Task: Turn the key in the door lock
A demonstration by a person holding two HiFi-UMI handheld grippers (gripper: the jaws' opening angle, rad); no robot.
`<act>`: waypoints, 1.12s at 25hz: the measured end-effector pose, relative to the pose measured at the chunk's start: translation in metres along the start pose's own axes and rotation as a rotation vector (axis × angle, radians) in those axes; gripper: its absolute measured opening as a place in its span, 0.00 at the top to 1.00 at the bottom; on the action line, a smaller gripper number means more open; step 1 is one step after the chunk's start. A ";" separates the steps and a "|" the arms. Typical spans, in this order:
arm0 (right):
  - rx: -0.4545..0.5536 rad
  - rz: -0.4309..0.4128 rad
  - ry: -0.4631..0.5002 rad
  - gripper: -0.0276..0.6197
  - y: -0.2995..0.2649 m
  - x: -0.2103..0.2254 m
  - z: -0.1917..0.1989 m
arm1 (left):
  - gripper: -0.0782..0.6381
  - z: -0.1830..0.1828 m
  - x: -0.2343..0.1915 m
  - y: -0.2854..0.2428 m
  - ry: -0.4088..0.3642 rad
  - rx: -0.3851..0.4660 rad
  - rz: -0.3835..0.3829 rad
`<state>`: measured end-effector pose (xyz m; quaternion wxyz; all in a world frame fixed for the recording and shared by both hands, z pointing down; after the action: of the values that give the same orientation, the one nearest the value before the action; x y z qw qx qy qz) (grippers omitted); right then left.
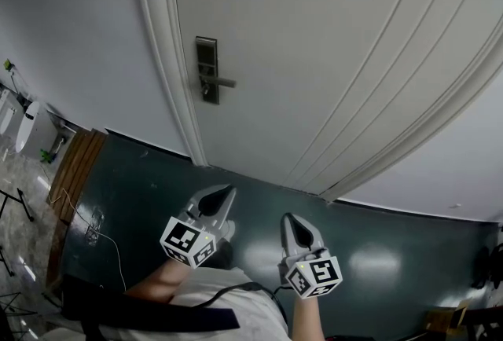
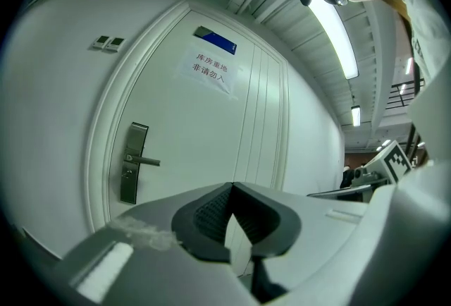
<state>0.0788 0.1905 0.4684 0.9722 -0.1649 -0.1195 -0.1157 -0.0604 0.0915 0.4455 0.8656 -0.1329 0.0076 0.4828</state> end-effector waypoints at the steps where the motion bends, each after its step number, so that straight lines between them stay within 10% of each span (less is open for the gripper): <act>1: 0.000 0.000 0.000 0.94 -0.004 0.003 -0.002 | 0.88 -0.001 -0.004 -0.005 -0.005 -0.001 -0.001; 28: -0.032 -0.046 0.097 0.94 -0.204 0.031 -0.102 | 0.89 -0.046 -0.171 -0.132 -0.200 -0.098 -0.050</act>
<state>0.0737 -0.0383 0.4434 0.9712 -0.1717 -0.0741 -0.1478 -0.0354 -0.1280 0.4544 0.8662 -0.1264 -0.1057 0.4718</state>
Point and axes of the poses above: the fingertips, and each gripper's own axes: y backward along the fingers, x to its right, z out of its underside, the point moved 3 cm from there along y, backward along the fingers, and after that the axes turned 10 degrees about -x, right-handed, at the moved point
